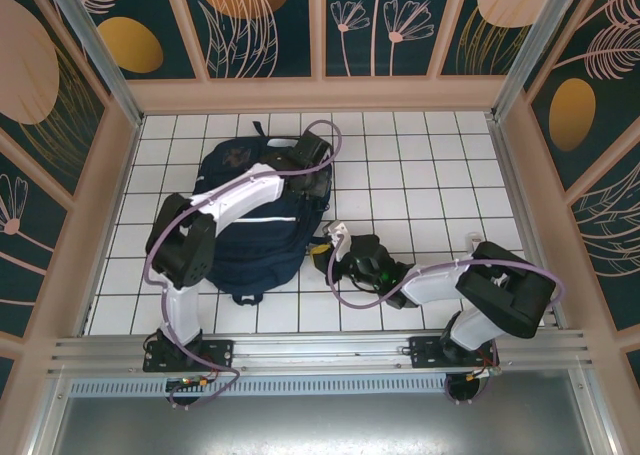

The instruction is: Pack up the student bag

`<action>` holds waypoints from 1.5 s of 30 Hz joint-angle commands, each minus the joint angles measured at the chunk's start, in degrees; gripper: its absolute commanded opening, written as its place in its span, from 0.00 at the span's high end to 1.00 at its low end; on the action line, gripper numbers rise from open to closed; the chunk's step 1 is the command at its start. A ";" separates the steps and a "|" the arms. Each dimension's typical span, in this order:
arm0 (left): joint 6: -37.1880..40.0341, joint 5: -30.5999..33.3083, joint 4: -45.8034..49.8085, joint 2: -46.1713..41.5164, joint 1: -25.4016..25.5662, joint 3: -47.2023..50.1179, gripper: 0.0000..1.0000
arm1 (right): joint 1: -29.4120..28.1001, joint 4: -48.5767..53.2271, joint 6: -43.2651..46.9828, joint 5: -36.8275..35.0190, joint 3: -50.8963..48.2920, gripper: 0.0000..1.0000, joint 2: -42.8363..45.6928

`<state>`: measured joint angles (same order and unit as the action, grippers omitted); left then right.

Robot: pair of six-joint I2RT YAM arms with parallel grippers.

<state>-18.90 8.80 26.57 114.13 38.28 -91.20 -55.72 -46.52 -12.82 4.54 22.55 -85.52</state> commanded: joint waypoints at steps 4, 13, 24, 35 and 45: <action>-0.26 2.12 0.55 7.65 0.80 -4.46 0.51 | 0.68 -3.41 -1.36 -0.41 0.02 1.00 1.68; -1.13 2.55 2.43 15.56 1.69 -10.49 0.51 | 0.72 -1.82 -0.92 -0.20 1.54 1.00 0.51; -2.47 2.57 6.43 22.23 1.66 -19.61 0.84 | 0.62 -1.49 -0.64 -1.13 0.70 1.00 1.32; -7.74 8.95 6.95 24.55 -2.95 -35.49 1.00 | -1.00 2.52 0.51 -2.96 0.72 1.00 3.83; -15.88 5.49 6.39 30.92 -8.06 -48.38 1.00 | -8.87 3.93 -0.49 -5.08 3.30 1.00 0.72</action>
<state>-30.63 14.83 38.33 144.42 31.38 -136.29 -63.16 -42.61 -12.78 -0.82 23.66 -82.98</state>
